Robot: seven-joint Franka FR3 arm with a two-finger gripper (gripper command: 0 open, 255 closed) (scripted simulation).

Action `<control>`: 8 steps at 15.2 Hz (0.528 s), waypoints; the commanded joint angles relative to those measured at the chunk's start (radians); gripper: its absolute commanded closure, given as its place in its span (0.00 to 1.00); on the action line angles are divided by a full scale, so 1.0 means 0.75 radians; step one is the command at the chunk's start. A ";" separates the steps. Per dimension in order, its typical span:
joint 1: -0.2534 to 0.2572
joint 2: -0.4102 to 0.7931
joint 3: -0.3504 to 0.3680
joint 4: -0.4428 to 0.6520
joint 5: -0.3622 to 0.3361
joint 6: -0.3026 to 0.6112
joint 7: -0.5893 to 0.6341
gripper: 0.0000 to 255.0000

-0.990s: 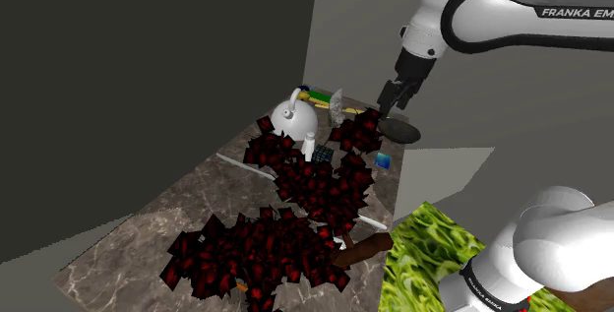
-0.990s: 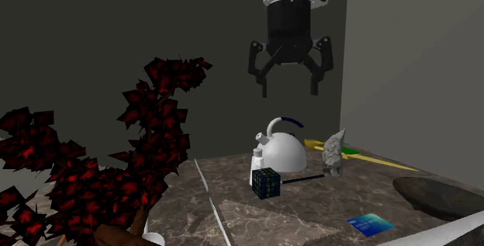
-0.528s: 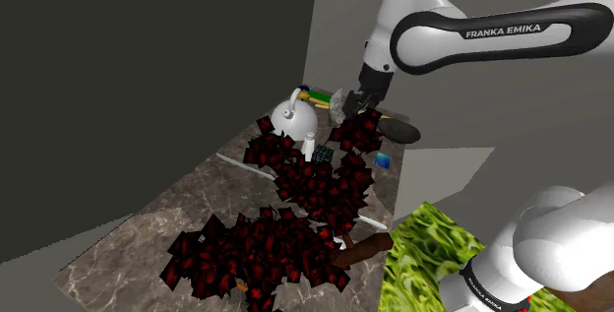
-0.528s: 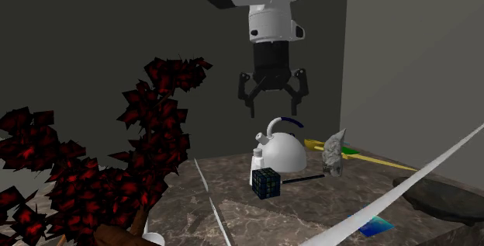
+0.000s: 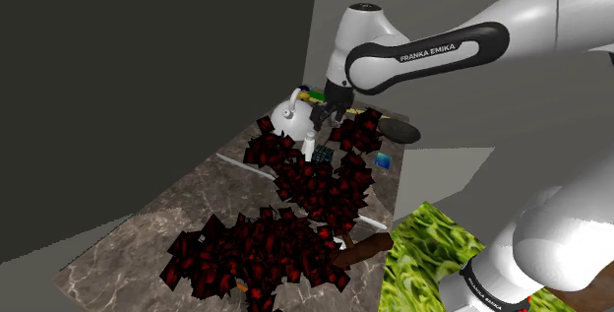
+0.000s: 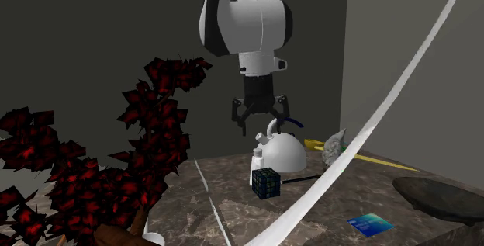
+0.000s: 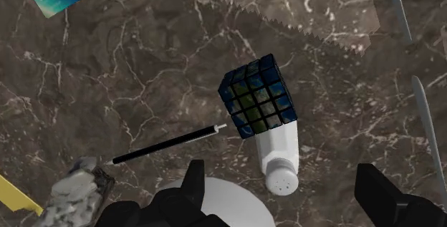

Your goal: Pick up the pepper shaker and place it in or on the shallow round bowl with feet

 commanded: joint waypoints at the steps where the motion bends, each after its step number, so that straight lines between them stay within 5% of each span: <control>1: 0.000 0.103 0.007 0.058 -0.035 0.050 0.033 0.00; 8: 0.012 0.298 0.007 0.158 -0.108 0.149 0.099 0.00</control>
